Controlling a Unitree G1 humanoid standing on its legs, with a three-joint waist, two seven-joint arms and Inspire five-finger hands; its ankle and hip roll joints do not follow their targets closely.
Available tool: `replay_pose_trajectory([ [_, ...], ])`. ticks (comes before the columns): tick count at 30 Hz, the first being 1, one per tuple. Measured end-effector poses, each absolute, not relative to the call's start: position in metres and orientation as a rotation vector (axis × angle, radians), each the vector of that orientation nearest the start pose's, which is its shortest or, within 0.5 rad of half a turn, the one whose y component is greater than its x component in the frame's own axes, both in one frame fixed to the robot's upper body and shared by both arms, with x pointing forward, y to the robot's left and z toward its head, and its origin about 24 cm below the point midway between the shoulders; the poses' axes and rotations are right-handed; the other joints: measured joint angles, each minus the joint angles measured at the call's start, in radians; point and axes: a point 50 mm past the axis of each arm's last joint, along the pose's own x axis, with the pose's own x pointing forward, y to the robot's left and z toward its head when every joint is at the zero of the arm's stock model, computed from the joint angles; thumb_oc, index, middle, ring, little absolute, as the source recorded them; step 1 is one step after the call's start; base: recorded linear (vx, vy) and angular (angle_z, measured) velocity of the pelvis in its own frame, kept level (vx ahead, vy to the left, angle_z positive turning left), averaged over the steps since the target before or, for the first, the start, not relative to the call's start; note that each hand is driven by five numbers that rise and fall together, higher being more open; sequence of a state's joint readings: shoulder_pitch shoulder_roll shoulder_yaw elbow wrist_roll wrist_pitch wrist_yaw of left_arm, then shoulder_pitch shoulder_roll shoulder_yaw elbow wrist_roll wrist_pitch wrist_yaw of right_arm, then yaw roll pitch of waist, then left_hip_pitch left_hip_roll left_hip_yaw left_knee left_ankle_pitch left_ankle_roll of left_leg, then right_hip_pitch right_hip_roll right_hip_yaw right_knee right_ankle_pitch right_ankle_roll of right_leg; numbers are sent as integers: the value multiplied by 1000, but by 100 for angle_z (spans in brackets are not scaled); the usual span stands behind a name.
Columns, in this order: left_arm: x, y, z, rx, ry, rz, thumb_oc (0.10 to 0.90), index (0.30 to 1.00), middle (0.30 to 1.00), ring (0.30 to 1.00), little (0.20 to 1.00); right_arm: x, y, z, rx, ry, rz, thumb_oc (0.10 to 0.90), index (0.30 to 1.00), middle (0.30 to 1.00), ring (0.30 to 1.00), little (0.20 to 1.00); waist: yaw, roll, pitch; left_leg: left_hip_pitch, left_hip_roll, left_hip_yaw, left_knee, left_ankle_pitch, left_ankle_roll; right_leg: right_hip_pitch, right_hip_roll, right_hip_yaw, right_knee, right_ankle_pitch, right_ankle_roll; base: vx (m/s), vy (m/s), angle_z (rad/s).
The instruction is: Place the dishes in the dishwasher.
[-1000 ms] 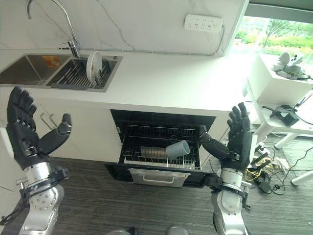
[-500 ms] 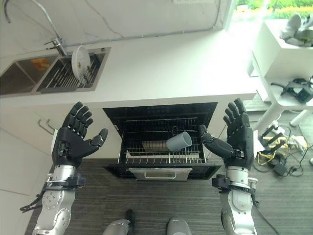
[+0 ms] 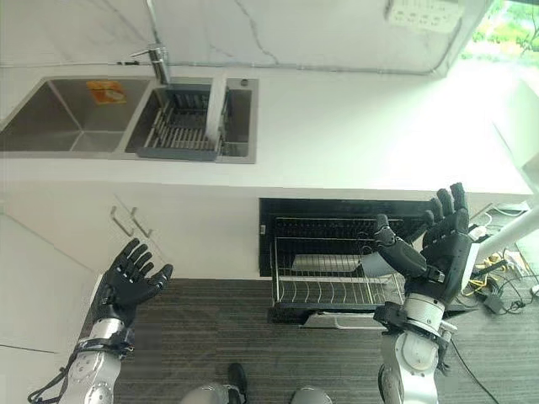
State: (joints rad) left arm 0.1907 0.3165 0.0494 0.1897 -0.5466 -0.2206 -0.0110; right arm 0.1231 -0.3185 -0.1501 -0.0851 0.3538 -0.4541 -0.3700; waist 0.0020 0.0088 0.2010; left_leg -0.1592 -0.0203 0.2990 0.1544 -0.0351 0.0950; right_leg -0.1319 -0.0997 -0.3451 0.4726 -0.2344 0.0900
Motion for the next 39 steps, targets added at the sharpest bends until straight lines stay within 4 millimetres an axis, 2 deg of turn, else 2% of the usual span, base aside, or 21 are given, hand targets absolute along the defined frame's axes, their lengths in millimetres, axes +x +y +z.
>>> replay_pose_trajectory([
  [2,196,246,-19,-205,196,196,800,900,900,900,900,212,-267,102,46,-480,-508,800,900,900,900,900,-1,-1,0,-14,-32,1,4,3,-5,0,37,14,-41,-21,-40,-8,-35,10],
  [3,190,244,-37,-208,300,192,800,900,900,900,900,213,-269,104,32,-484,-506,800,900,900,900,900,1,4,-2,-22,-48,4,4,4,-6,6,37,29,-62,-41,-84,-32,-59,10],
  [4,181,242,-58,-215,424,179,800,900,900,900,900,214,-271,104,26,-479,-509,800,900,900,900,900,-2,12,-6,-32,-53,1,-2,10,-23,-4,44,33,-64,-37,-109,-16,-50,8],
  [5,171,240,-80,-226,543,175,800,900,900,900,900,214,-273,102,22,-467,-519,800,900,900,900,900,-3,10,-7,-30,-59,0,-17,6,-80,-4,46,40,-86,-23,-129,3,-59,-5],
  [6,132,240,-117,-235,810,208,800,900,900,900,900,217,-273,98,42,-453,-528,800,900,900,900,900,-19,-33,-4,-121,-19,-27,250,-108,-38,-26,6,37,-106,14,-153,38,-64,-32],
  [7,106,237,-135,-232,936,217,800,900,900,900,900,217,-273,99,46,-455,-521,800,900,900,900,900,-20,-38,-9,-118,36,-59,316,-142,-58,-34,8,39,-96,9,-137,40,-62,-46],
  [8,79,227,-152,-314,1058,268,800,900,900,900,900,217,-275,105,37,-475,-519,800,900,900,900,900,-33,-30,-13,-70,46,-102,232,-148,-47,-53,16,43,-60,3,-104,66,-64,-19],
  [9,77,229,-154,-349,1057,311,800,900,900,900,900,213,-279,103,46,-468,-553,800,900,900,900,900,-45,-35,-20,-53,27,-103,184,-120,-59,-58,0,53,-54,-1,-76,79,-84,-3],
  [14,88,220,-159,-187,1130,189,800,900,900,900,900,217,-274,121,22,-512,-488,800,900,900,900,900,-61,-5,-37,51,-20,-44,57,-69,-65,-60,-28,125,-23,-8,-75,78,-72,-28],
  [16,88,229,-157,-154,1128,199,800,900,900,900,900,217,-277,113,16,-475,-500,800,900,900,900,900,-50,-48,-28,48,-24,-31,113,-53,-112,-68,-35,145,11,-33,-101,116,81,-24],
  [18,90,235,-156,-190,1112,247,800,900,900,900,900,217,-282,100,14,-412,-524,800,900,900,900,900,-46,-74,-17,-40,-14,-100,304,-55,-128,-23,-34,173,-10,-39,-125,194,186,-35],
  [19,95,229,-156,-218,1087,244,800,900,900,900,900,222,-279,97,38,-405,-533,800,900,900,900,900,-11,-63,-18,-55,-11,-190,229,-71,-131,-9,-2,225,-48,-16,-134,245,249,-71],
  [23,103,220,-156,-232,1065,227,800,900,900,900,900,231,-273,102,44,-410,-498,800,900,900,900,900,-10,-8,-5,-146,56,-290,163,-29,-153,4,66,297,-64,-11,-130,239,292,-77],
  [26,110,220,-155,-213,1048,214,800,900,900,900,900,230,-277,104,15,-401,-497,800,900,900,900,900,-16,16,-1,-170,104,-296,133,11,-155,40,90,351,-83,-4,-126,260,385,-83],
  [28,108,219,-157,-191,1080,196,800,900,900,900,900,227,-282,107,-1,-409,-508,800,900,900,900,900,-61,22,0,-140,102,-228,116,8,-127,74,72,367,-97,-29,-103,238,297,-31],
  [29,106,216,-158,-187,1096,181,800,900,900,900,900,223,-287,111,-10,-421,-523,800,900,900,900,900,-65,32,-5,-112,90,-220,98,6,-124,84,67,379,-97,-42,-87,230,262,-37],
  [31,103,211,-160,-181,1122,158,800,900,900,900,900,221,-292,111,-2,-421,-543,800,900,900,900,900,-81,45,-14,-73,62,-224,66,59,-100,107,46,395,-94,-70,-54,198,212,-26],
  [32,102,213,-160,-175,1130,159,800,900,900,900,900,219,-292,107,27,-405,-545,800,900,900,900,900,-81,17,-18,-55,27,-204,63,61,-74,120,8,383,-90,-80,-30,236,242,-17],
  [35,108,212,-160,-155,1169,135,800,900,900,900,900,226,-280,104,58,-386,-491,800,900,900,900,900,-79,-2,-21,-34,-17,-177,81,15,-27,143,-53,326,-92,-35,11,211,239,-11],
  [37,104,211,-162,-158,1198,130,800,900,900,900,900,228,-270,97,90,-366,-463,800,900,900,900,900,-82,-1,-21,6,-19,-177,60,3,-8,130,-60,305,-37,-2,19,123,168,3],
  [39,103,213,-162,-157,1212,130,800,900,900,900,900,228,-264,97,88,-366,-434,800,900,900,900,900,-76,-3,-25,15,-19,-178,56,-13,12,112,-46,292,-64,21,23,86,149,3],
])
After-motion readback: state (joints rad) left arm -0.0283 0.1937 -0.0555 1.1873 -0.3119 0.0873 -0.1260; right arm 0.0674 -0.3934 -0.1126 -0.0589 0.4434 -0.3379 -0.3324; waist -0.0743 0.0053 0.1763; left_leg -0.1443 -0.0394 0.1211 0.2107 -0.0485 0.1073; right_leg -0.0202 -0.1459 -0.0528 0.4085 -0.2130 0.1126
